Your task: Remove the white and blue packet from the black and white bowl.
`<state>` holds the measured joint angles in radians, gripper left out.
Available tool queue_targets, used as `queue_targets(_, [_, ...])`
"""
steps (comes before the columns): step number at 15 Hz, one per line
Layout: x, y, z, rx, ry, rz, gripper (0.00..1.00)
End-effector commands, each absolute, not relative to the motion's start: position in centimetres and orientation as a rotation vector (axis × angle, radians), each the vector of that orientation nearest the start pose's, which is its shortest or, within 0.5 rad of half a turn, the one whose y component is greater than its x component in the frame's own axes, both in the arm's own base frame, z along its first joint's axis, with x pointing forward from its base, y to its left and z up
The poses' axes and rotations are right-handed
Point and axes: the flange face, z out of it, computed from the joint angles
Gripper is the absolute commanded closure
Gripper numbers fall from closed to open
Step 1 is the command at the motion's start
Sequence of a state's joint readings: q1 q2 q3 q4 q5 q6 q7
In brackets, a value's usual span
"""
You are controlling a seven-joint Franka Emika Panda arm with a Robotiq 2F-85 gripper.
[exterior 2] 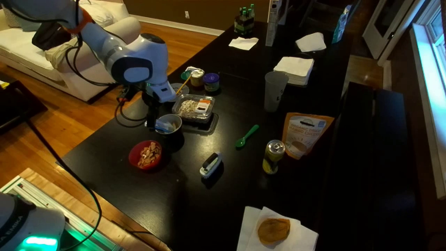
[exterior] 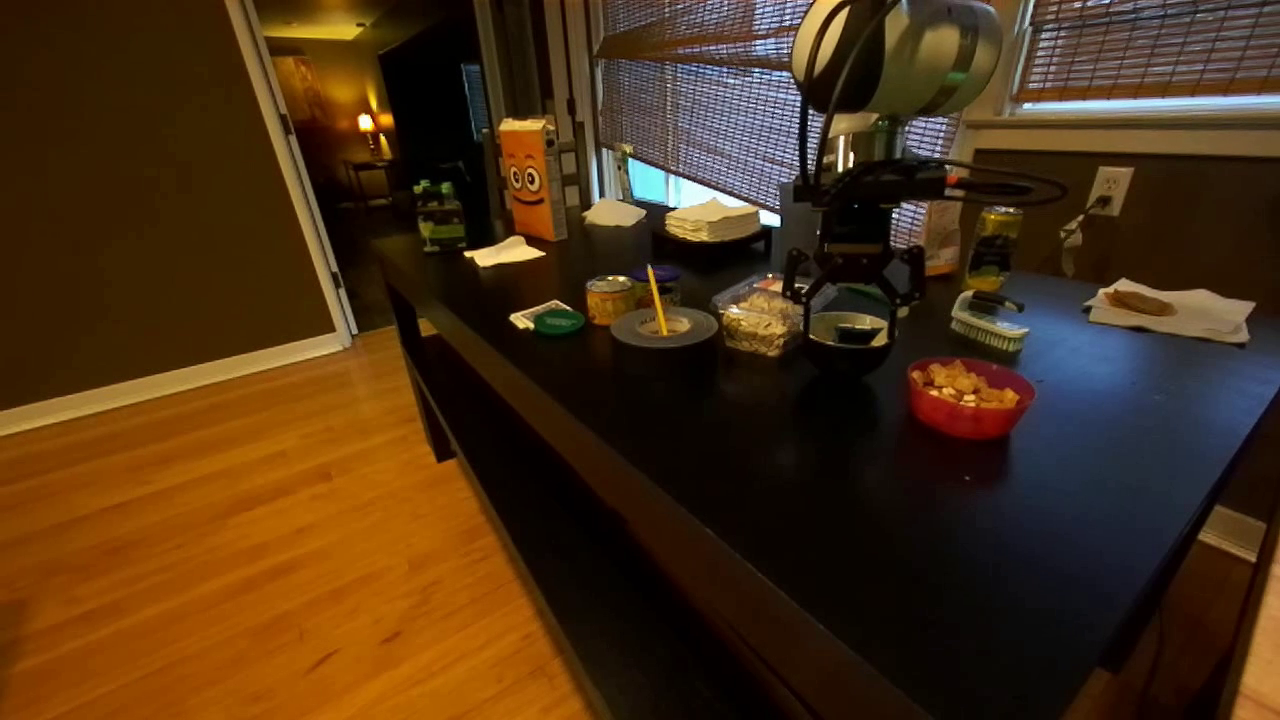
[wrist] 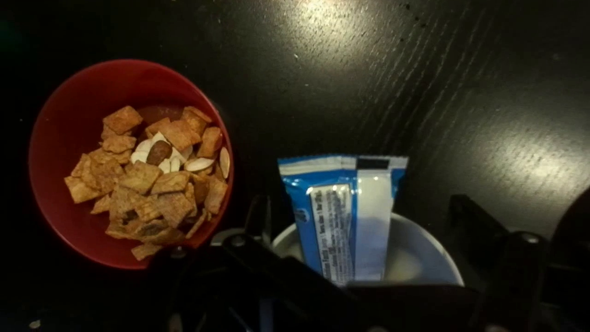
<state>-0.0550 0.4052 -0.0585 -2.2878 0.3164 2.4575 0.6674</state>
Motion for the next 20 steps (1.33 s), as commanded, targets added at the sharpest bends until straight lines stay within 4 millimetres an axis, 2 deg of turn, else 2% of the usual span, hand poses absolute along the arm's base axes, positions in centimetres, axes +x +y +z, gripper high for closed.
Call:
queue_targets(1, [50.6,-6.2,15.2,-2.610,1.516,0.390,0.16])
queue_targets(2, [50.6,-6.3,15.1,-2.610,1.517,0.391,0.23])
queue_targets(3, [50.7,-6.2,15.1,-2.608,1.517,0.396,0.37])
queue_targets(4, [50.7,-6.2,15.2,-2.610,1.515,0.396,0.46])
queue_targets(13, [50.8,-6.6,16.1,-2.609,1.520,0.377,0.65])
queue_targets(20, [50.6,-7.4,18.7,-2.593,1.548,0.344,0.72])
